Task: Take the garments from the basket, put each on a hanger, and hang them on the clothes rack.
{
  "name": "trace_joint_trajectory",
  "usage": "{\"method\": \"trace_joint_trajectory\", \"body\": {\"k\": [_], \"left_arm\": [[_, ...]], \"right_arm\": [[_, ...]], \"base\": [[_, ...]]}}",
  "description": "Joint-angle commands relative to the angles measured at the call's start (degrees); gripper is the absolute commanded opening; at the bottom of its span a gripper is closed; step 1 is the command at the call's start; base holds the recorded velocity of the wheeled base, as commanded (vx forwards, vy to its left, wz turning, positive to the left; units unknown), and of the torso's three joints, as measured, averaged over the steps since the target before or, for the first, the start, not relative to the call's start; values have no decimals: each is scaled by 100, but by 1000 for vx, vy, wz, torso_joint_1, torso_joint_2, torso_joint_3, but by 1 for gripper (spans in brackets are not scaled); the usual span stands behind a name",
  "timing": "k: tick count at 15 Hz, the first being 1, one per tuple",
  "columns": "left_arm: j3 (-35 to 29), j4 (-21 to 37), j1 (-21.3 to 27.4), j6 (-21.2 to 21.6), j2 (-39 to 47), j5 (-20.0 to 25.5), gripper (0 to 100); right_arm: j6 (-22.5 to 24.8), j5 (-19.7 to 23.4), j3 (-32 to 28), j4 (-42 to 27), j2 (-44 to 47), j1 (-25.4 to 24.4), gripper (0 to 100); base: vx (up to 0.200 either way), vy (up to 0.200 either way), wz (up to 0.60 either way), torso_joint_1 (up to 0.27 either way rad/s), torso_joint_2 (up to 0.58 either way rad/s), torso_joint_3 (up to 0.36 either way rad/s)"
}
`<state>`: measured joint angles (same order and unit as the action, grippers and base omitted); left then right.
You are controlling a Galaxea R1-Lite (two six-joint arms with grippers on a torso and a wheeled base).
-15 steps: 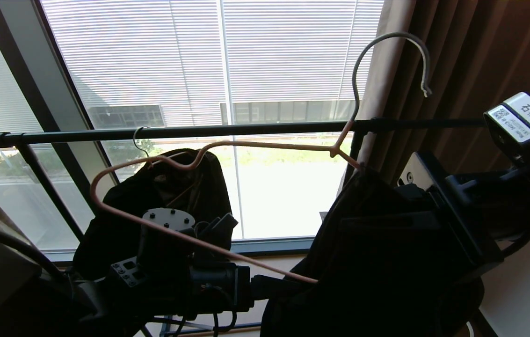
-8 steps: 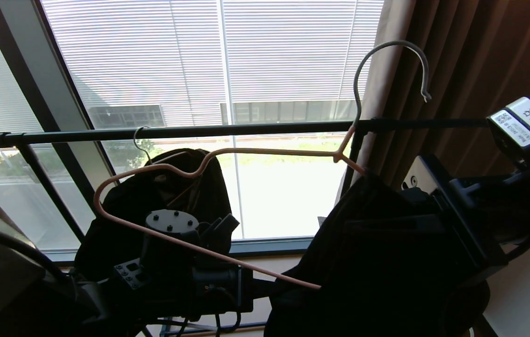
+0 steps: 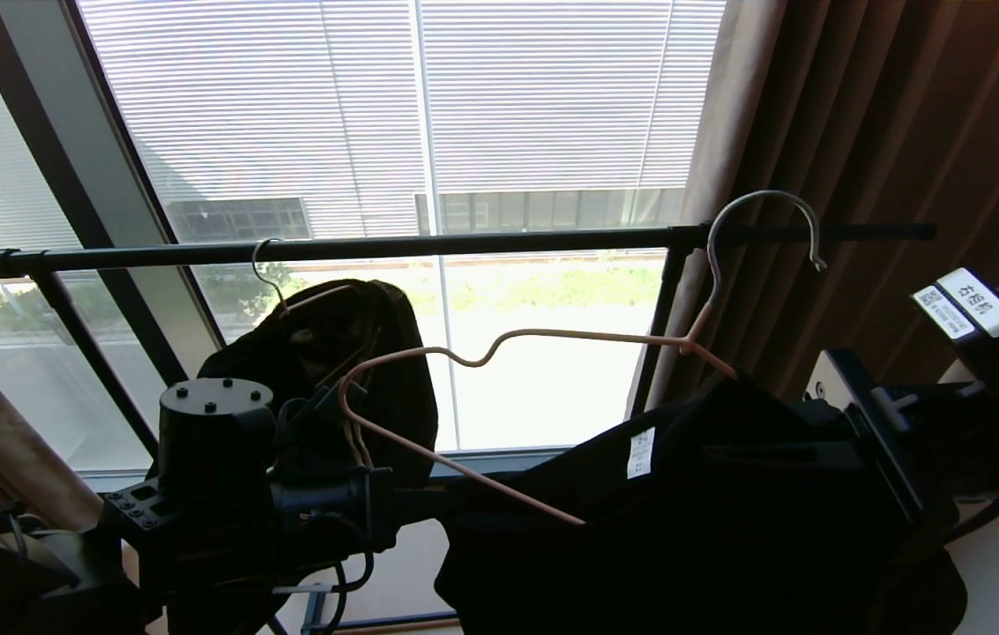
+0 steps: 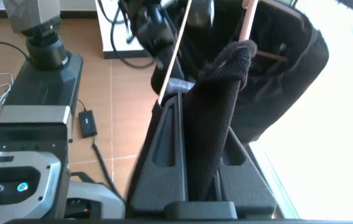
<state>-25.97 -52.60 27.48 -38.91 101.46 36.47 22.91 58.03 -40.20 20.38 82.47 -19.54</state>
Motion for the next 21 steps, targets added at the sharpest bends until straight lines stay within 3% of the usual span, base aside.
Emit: {"method": "trace_joint_trajectory", "body": {"k": [1, 8, 21], "left_arm": [[65, -4, -111, 24, -162, 0, 0], [30, 13, -410, 68, -241, 0, 0], [-75, 31, -990, 59, -628, -9, 0]], "right_arm": [[12, -20, 329, 10, -152, 100, 0], [346, -257, 1023, 221, -363, 346, 0], [715, -397, 1199, 317, -310, 478, 0]], "base": [[0, 0, 0, 0, 0, 0], [0, 0, 0, 0, 0, 0], [0, 0, 0, 0, 0, 0]]}}
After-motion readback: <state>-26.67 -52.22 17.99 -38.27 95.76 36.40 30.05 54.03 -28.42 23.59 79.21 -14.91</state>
